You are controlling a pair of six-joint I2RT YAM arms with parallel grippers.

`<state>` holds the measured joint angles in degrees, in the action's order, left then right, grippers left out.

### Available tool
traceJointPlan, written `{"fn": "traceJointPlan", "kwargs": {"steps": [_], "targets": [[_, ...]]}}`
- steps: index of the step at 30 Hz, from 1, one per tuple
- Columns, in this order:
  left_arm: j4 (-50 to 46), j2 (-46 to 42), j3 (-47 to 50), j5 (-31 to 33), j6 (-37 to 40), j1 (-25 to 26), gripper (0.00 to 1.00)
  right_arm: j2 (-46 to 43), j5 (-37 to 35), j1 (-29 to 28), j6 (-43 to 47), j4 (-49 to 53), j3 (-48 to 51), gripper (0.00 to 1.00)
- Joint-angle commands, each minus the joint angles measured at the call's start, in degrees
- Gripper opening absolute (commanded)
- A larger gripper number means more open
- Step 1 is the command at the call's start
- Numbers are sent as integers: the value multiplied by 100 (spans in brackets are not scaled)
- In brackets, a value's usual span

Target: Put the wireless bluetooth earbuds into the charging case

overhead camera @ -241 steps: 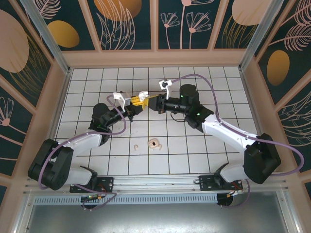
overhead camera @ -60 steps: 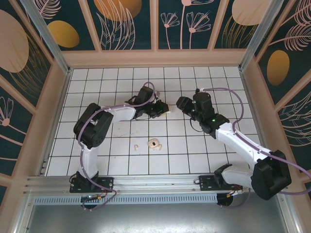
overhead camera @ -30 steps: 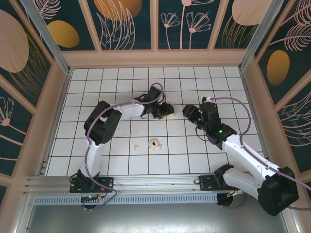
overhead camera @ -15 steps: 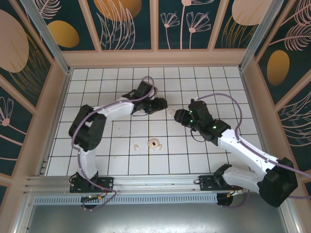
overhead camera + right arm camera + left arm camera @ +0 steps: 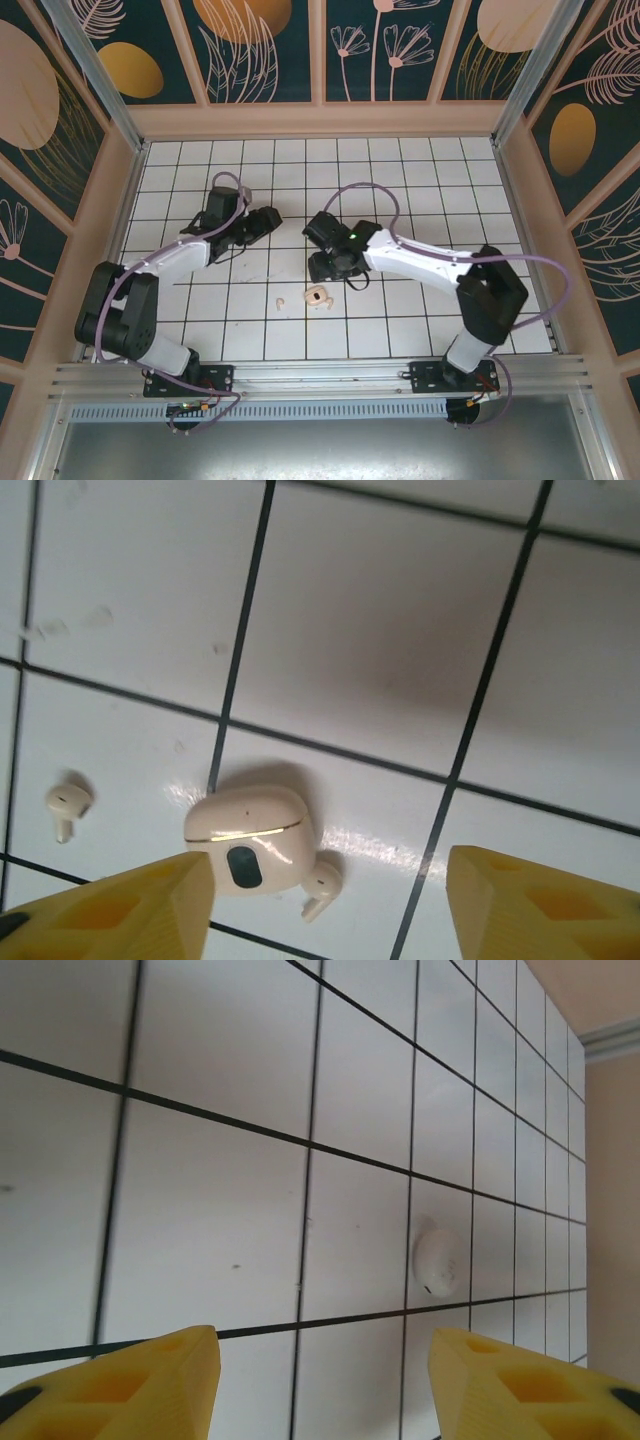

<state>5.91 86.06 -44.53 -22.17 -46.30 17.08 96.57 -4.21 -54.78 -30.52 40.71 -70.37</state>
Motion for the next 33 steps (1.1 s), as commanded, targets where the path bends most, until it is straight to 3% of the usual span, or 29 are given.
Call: {"fn": "traceJointPlan", "kwargs": {"steps": [1, 13, 26, 33], "targets": [[629, -240, 465, -28, -107, -272, 56, 271, 188, -150, 344, 679, -291, 69], [528, -685, 1008, -343, 109, -1041, 53, 1218, 506, -529, 262, 816, -914, 75], [537, -782, 1175, -469, 209, -1112, 52, 1589, 550, -540, 275, 643, -856, 75], [552, -789, 1164, -434, 233, -1117, 52, 1643, 544, -479, 279, 457, -812, 66]]}}
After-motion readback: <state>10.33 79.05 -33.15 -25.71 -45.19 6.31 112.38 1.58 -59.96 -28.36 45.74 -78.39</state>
